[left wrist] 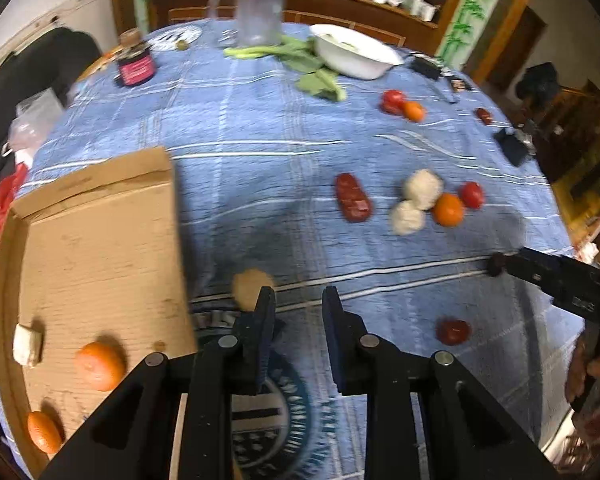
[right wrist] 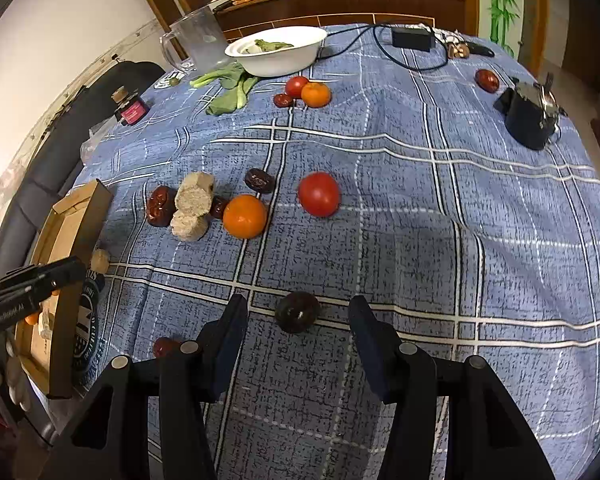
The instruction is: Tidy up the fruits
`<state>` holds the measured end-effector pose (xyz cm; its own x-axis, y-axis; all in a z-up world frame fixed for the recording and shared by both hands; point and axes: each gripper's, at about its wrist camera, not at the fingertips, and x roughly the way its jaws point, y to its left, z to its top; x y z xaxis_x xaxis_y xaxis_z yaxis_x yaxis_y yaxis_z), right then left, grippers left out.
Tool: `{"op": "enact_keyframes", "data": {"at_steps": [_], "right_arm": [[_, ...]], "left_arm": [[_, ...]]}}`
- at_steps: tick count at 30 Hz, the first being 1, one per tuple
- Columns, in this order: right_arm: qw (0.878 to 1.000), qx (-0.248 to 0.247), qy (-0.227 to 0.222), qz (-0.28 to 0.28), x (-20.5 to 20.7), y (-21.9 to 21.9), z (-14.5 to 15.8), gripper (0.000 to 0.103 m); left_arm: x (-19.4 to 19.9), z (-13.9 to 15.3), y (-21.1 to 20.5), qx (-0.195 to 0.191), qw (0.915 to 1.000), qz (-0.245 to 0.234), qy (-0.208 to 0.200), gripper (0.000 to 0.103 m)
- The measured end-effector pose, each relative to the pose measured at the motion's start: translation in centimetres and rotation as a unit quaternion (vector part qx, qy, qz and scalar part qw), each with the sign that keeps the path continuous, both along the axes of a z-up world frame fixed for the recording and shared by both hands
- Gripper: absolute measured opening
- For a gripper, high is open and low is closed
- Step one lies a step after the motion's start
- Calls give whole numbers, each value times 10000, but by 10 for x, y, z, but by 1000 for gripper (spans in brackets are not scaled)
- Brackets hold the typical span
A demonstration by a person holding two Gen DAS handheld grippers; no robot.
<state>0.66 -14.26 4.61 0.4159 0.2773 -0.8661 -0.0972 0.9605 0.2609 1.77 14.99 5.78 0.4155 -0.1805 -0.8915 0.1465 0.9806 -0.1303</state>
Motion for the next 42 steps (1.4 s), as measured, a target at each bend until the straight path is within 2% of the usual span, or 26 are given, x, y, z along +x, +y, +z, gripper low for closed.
{"op": "enact_keyframes", "data": {"at_steps": [5, 8, 11, 13, 15, 17, 19, 22, 23, 24, 26, 29, 31, 32, 33, 34, 37, 42], "right_arm": [[10000, 22, 14, 52, -1, 6, -2, 57], [10000, 16, 18, 75, 1, 7, -4, 57], [10000, -18, 41, 62, 2, 5, -6, 57], [10000, -32, 59, 55, 4, 4, -9, 57], [9999, -60, 83, 72, 7, 5, -13, 57], [9998, -115, 99, 114, 9, 8, -17, 56], [9996, -239, 79, 162, 10, 14, -19, 56], [9982, -552, -46, 249, 11, 24, -20, 54], [9977, -621, -68, 262, 11, 26, -20, 51], [9971, -713, -90, 267, 11, 28, -20, 47], [9959, -865, -117, 246, 10, 29, -21, 39], [9964, -820, -109, 163, 10, 24, -20, 29], [9977, -668, -74, 108, 9, 19, -19, 27], [9980, -620, -64, 89, 8, 18, -19, 26], [9983, -572, -50, 60, 6, 17, -19, 26], [9986, -524, -37, 42, 5, 16, -19, 26], [9992, -407, -17, 12, 0, 16, -16, 26], [9992, -365, -138, 66, -6, 25, -2, 26]], "left_arm": [[11, -14, -5, 372, 9993, -9, 67, 35], [13, -22, -13, 844, 9964, -78, 49, 51], [14, -26, -17, 1069, 9942, -143, 28, 52], [12, -26, -18, 1192, 9927, -206, -25, 49], [10, -24, -16, 1299, 9912, -210, -104, 30], [9, -21, -12, 1191, 9926, -207, -117, 18], [10, -20, -5, 1008, 9947, -168, -78, 18], [9, -20, -5, 960, 9951, -205, -125, 18], [10, -21, -5, 984, 9949, -196, -128, 23], [11, -23, -4, 1006, 9947, -188, -80, 33], [12, -26, -5, 1070, 9940, -216, -88, 36], [10, -33, -13, 1481, 9882, -373, -129, 35], [9, -33, -13, 1669, 9850, -373, -234, 23], [9, -31, -10, 1648, 9854, -331, -257, 16], [9, -28, -5, 1449, 9888, -284, -221, 16], [10, -24, 3, 1083, 9938, -164, -173, 16], [5, -17, 8, 957, 9950, -31, -270, 15], [-8, -1, 15, 518, 9978, 73, -413, 16]]}}
